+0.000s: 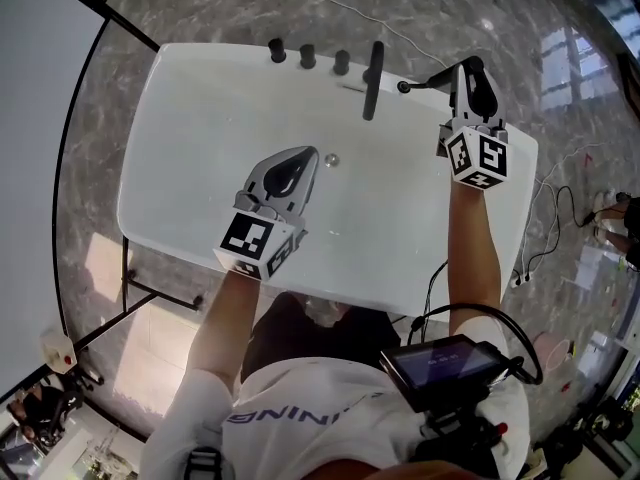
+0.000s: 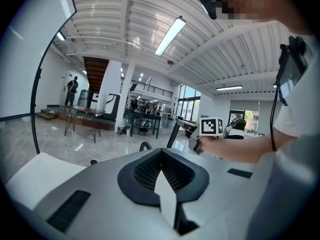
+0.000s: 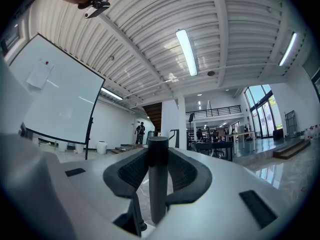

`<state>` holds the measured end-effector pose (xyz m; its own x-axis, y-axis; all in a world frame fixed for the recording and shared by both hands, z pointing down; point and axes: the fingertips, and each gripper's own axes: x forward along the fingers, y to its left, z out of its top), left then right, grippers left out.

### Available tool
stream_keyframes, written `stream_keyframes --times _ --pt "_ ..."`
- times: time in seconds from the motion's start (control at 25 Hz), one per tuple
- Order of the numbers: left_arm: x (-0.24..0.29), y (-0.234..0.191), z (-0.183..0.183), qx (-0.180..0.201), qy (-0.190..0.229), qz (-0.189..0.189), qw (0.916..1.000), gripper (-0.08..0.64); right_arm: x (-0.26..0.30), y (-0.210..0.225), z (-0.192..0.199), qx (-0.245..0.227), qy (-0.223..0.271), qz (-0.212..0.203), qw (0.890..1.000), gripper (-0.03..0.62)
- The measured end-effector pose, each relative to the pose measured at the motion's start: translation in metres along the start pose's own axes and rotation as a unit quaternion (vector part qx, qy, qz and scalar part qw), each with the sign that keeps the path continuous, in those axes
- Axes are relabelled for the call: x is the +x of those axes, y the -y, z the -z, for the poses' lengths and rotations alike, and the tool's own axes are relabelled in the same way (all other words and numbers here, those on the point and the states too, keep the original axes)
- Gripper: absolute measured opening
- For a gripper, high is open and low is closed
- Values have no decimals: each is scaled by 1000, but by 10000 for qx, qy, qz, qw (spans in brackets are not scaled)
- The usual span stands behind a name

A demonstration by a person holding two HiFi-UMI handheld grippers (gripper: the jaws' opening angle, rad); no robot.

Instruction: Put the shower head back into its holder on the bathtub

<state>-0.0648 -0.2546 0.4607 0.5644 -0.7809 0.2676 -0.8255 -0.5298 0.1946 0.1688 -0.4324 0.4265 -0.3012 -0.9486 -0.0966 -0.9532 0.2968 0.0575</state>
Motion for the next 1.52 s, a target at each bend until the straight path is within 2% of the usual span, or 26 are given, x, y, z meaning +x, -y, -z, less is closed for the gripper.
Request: stream_keyframes --times 0.4,0.72,1.24,1.52 --pt "37 -13 19 27 70 99 9999 15 30 6 68 128 -141 6 9998 123" --pt "68 -39 30 97 240 -4 9997 15 48 16 120 302 -319 -22 9990 123" --pt "109 -49 79 38 144 49 9999 17 82 26 205 404 -587 -35 9974 123" --pt "111 -61 93 8 243 -40 9997 15 93 26 236 430 -719 -59 9965 123"
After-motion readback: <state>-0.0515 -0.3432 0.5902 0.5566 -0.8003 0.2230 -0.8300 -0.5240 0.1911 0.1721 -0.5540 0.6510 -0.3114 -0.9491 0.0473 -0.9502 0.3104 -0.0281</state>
